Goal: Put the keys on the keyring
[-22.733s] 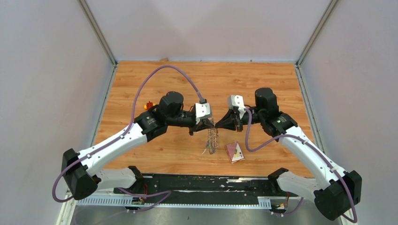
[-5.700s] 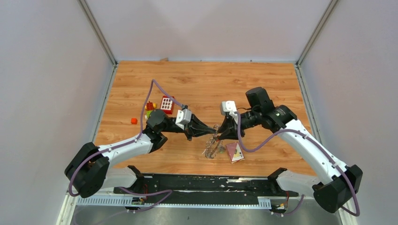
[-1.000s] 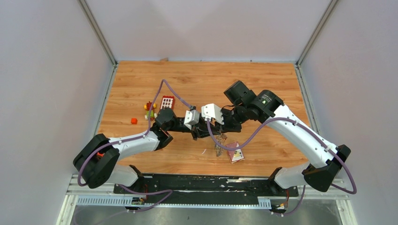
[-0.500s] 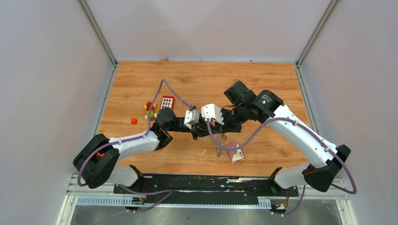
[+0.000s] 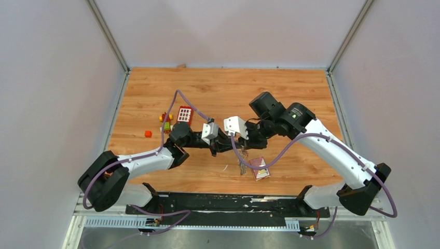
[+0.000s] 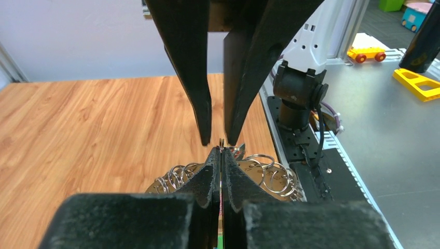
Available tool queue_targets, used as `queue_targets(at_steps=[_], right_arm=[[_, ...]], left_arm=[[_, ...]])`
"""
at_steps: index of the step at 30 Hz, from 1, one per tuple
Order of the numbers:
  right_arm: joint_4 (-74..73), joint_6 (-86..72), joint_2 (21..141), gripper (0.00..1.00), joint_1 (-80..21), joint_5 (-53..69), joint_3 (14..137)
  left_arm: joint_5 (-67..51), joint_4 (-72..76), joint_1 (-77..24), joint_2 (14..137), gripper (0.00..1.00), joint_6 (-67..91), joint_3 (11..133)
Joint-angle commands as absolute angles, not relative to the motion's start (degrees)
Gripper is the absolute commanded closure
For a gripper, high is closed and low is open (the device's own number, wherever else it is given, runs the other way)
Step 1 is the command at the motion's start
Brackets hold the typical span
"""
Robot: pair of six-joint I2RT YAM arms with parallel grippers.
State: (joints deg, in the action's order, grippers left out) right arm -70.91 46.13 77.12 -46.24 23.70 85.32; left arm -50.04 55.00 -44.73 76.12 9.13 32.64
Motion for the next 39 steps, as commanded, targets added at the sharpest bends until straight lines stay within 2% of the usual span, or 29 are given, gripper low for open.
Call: queue_targets(at_steps=[1, 5, 8, 10, 13, 18, 23, 33, 39], right_arm=[[-66.95, 45.25, 72.18, 0.76, -44.4, 27.33, 83.41], [-63.97, 45.1, 68.93, 0.58, -40.78, 32.87, 80.93], [-62.28, 44.86, 66.94, 0.51, -38.16, 38.58, 79.4], [-60.48, 44.19, 65.9, 0.5, -36.71, 42.84, 78.02], [-56.9, 43.18, 64.57, 0.51, -35.47, 46.78, 75.68], [-50.14, 40.88, 62.35, 0.58, -32.99, 51.42, 71.02], [-46.37, 40.79, 60.59, 0.59, -32.0, 55.35, 67.45], [-43.13, 39.42, 61.52, 0.59, -31.82, 58.72, 66.62], [-42.82, 39.15, 61.95, 0.66, -31.88, 58.96, 66.55]], left_arm=[[-49.46, 61.61, -43.83, 73.08, 1.0, 12.76, 31.13], [-49.53, 65.23, -43.68, 72.65, 1.0, 15.31, 30.49], [-49.37, 66.61, -43.69, 72.56, 1.0, 16.29, 30.17], [-49.6, 67.8, -43.68, 72.66, 1.0, 17.09, 29.92], [-49.96, 69.9, -43.68, 72.73, 1.0, 19.0, 29.82], [-49.73, 73.67, -43.68, 72.6, 1.0, 22.2, 29.48], [-48.74, 76.53, -43.68, 72.93, 1.0, 24.99, 29.34], [-48.12, 78.09, -43.78, 74.15, 1.0, 26.42, 29.16], [-48.06, 77.76, -43.77, 74.44, 1.0, 26.06, 29.01]])
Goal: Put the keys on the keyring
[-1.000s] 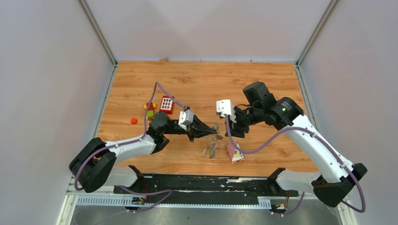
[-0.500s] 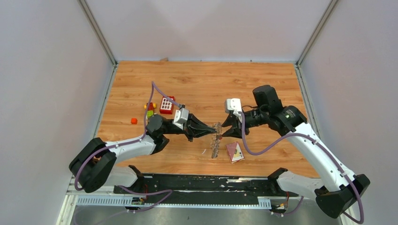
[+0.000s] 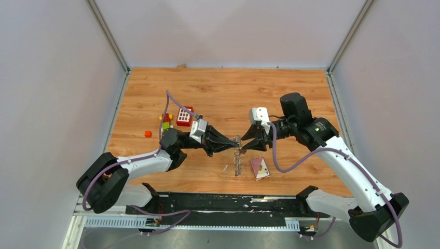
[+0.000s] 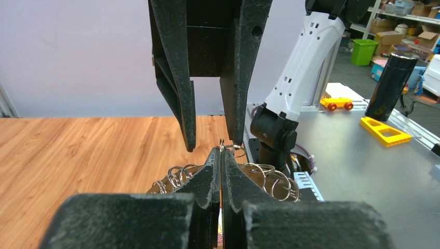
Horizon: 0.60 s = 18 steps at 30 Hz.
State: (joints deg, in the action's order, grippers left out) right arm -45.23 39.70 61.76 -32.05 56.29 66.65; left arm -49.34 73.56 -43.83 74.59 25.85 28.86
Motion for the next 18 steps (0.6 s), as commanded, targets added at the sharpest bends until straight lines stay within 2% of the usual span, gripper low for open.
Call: queue_targets(at_steps=[1, 12, 18], right_arm=[[-42.72, 39.12, 62.08, 0.67, -31.82, 59.02, 66.41], [-41.55, 38.49, 63.3, 0.69, -31.77, 59.78, 65.61], [-40.72, 37.4, 63.72, 0.77, -31.78, 60.32, 65.46]], left_arm=[[-48.02, 77.76, -43.77, 74.42, 1.0, 26.05, 29.0], [-48.12, 77.18, -43.77, 73.96, 1.0, 25.5, 29.0], [-48.02, 76.45, -43.77, 73.97, 1.0, 24.8, 28.91]])
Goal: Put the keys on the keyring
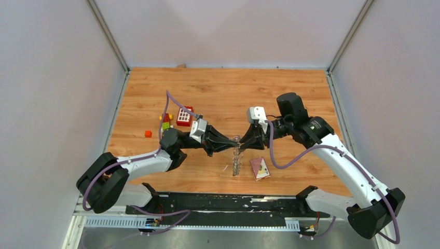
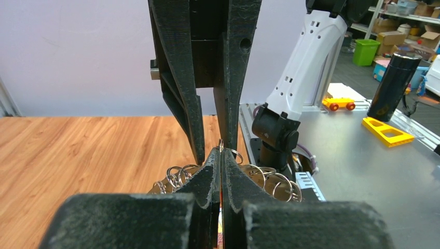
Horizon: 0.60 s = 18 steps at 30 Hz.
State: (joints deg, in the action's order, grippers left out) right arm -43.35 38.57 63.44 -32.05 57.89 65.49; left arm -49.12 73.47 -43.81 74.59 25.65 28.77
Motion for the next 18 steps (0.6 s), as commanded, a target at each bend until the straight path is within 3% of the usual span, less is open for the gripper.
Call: queue_targets(at_steps=[1, 8, 16, 18], right_arm=[[-40.62, 37.28, 63.8, 0.79, -31.81, 60.37, 65.4], [-39.99, 37.1, 63.16, 1.0, -31.75, 59.99, 64.86], [-43.61, 39.23, 62.71, 1.0, -31.9, 54.63, 66.92], [-46.01, 40.57, 63.07, 1.0, -32.37, 52.29, 68.34]], left_arm=[[-48.01, 76.42, -43.77, 74.0, 1.0, 24.8, 28.92], [-48.03, 76.04, -43.77, 74.05, 1.0, 24.46, 28.92], [-47.73, 71.97, -43.77, 73.27, 1.0, 20.46, 29.09], [-48.04, 68.5, -43.76, 72.73, 0.93, 17.88, 29.66]])
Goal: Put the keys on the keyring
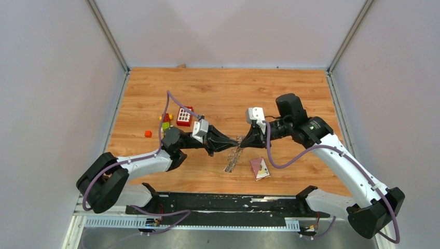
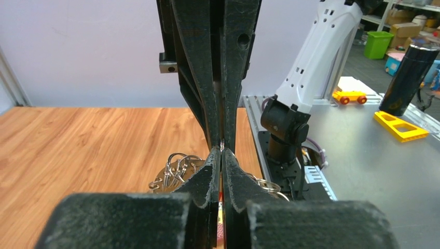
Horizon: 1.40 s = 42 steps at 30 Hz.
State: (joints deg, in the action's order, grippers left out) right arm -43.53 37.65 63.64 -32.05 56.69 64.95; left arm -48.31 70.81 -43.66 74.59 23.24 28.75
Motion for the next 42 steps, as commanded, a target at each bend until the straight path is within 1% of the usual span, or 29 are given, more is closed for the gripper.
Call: queue_targets(at_steps=[1, 5, 7, 8, 11, 17, 24, 30, 32, 37, 42], right_arm=[[-47.85, 41.61, 63.37, 1.0, -32.81, 50.9, 69.36], [-55.57, 44.16, 65.3, 1.0, -35.17, 44.85, 74.22], [-59.1, 45.09, 66.58, 1.0, -36.39, 42.38, 76.42], [-63.62, 46.19, 68.98, 1.0, -38.85, 38.06, 78.98], [-67.31, 46.73, 71.55, 1.0, -41.64, 34.56, 81.96], [-70.34, 46.85, 74.22, 1.0, -44.03, 31.77, 84.8], [-73.49, 46.26, 77.11, 1.0, -44.94, 31.0, 88.29], [-74.37, 45.59, 78.55, 1.0, -45.43, 30.59, 89.73], [-74.4, 45.46, 78.86, 1.0, -45.59, 30.66, 89.93], [-74.31, 45.36, 79.18, 1.0, -45.75, 30.49, 89.84], [-74.05, 45.27, 79.27, 1.0, -45.77, 30.77, 89.67]], left_arm=[[-48.18, 66.86, -43.72, 72.49, 0.88, 16.52, 29.82], [-48.44, 62.02, -43.68, 71.48, 0.66, 12.15, 30.31], [-48.23, 60.91, -43.68, 71.45, 0.6, 10.95, 30.43], [-48.35, 59.59, -43.68, 72.01, 0.55, 9.87, 31.31], [-48.79, 58.91, -43.68, 73.1, 0.54, 9.66, 32.25], [-49.31, 59.4, -43.68, 72.69, 0.54, 7.93, 31.57], [-51.33, 59.05, -43.68, 73.54, 0.58, 5.85, 31.22], [-53.24, 61.9, -43.68, 75.58, 0.59, 7.33, 31.66], [-53.43, 61.78, -43.77, 75.96, 0.62, 7.45, 31.94], [-53.44, 61.5, -43.85, 76.56, 0.74, 7.71, 32.29], [-53.26, 60.54, -44.19, 76.88, 0.78, 7.62, 32.75]])
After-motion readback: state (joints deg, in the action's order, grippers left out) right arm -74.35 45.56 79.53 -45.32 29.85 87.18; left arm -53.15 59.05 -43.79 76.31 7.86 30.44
